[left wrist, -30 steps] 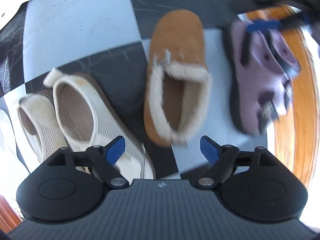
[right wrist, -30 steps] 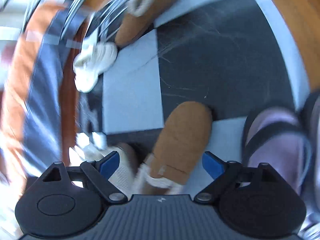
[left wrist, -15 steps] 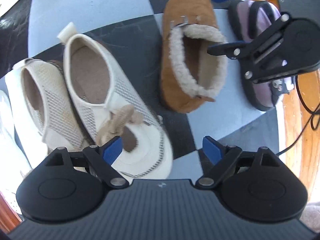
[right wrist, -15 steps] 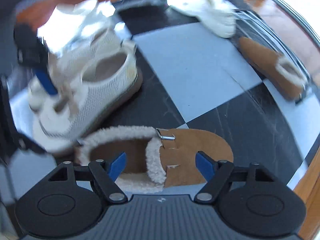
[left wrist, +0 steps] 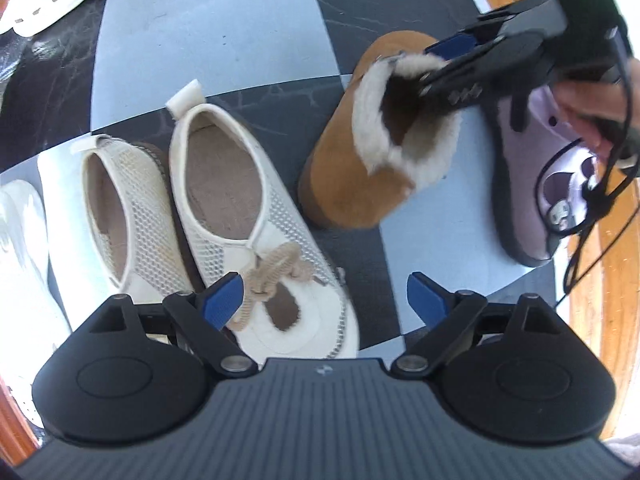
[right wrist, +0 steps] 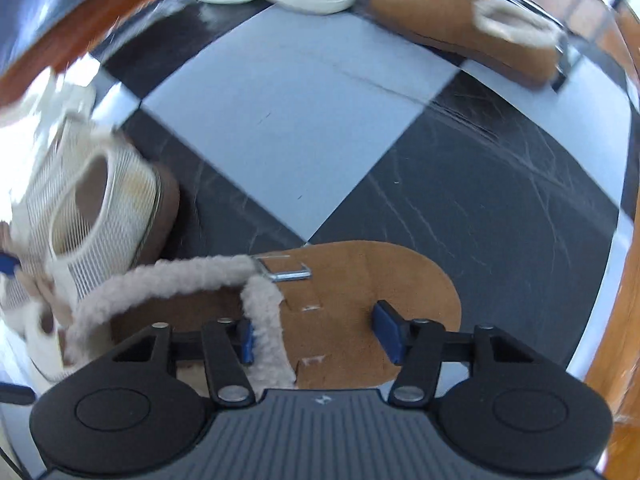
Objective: Organize scattered shoes
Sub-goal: 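Grasp the brown slipper by its buckle strap with the right tool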
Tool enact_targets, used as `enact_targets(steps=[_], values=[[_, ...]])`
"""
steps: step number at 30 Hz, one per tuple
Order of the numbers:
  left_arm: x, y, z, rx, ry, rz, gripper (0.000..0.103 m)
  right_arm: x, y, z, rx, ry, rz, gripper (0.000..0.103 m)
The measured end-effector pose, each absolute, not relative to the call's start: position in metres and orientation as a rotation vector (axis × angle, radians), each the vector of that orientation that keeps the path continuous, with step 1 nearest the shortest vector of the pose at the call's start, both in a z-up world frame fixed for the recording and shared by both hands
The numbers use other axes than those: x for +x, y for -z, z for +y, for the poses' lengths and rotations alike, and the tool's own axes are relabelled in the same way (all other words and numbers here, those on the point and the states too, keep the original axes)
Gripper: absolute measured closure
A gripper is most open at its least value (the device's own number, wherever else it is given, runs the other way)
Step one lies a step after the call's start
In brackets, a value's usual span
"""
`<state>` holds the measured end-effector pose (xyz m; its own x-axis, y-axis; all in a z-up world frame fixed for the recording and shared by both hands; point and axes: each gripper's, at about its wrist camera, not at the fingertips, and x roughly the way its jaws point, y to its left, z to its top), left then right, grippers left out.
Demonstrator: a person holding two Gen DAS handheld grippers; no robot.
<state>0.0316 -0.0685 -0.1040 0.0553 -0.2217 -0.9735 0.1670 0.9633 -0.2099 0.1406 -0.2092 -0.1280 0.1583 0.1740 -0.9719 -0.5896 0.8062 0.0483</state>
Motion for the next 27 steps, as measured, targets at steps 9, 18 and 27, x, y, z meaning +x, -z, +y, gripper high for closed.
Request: enact_targets(steps=[9,18,27], values=[[0.033,0.088,-0.066,0.032,0.272,1.391,0.013,0.156,0.128,-0.305,0.663,-0.264,1.616,0.05],[0.039,0.088,-0.061,0.044,0.263,1.378,0.013,0.138,0.051,-0.256,-0.035,-0.557,1.178,0.007],[0.036,0.095,-0.056,0.031,0.257,1.411,0.013,0.147,0.135,-0.182,-0.589,-0.741,1.227,0.052]])
